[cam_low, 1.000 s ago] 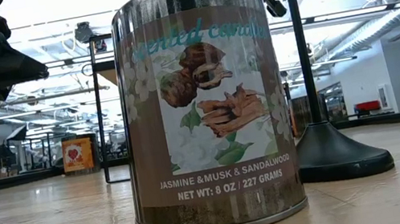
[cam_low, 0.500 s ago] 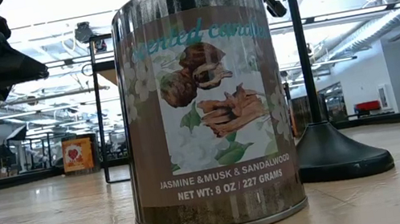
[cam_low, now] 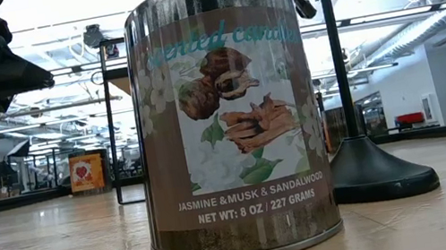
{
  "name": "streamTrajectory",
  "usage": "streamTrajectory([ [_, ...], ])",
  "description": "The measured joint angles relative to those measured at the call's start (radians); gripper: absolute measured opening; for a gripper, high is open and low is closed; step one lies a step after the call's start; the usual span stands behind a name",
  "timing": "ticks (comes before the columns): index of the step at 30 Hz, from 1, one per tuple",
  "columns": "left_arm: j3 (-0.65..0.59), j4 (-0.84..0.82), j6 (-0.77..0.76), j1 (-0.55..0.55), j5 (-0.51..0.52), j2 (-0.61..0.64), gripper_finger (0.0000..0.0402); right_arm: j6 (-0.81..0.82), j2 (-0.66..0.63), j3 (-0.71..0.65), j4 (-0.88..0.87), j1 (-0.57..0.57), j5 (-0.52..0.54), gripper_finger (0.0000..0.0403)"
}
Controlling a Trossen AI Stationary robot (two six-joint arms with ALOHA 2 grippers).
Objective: Pick & Place candle stick holders
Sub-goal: Put the top black candle holder on the shelf aligned with the other black candle holder
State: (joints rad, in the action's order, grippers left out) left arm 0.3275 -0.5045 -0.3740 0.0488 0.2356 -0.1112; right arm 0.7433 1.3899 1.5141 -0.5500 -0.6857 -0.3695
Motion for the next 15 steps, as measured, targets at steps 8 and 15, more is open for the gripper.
streamTrajectory([
  [8, 0.0, 0.0, 0.0, 0.0, 0.0, 0.0, 0.0072, 0.002, 0.0, -0.044, 0.031, 0.0, -0.001, 0.0017],
  [15, 0.0, 0.0, 0.0, 0.0, 0.001, 0.0, 0.0072, -0.125, 0.0, -0.096, 0.036, 0.014, -0.001, 0.0017],
])
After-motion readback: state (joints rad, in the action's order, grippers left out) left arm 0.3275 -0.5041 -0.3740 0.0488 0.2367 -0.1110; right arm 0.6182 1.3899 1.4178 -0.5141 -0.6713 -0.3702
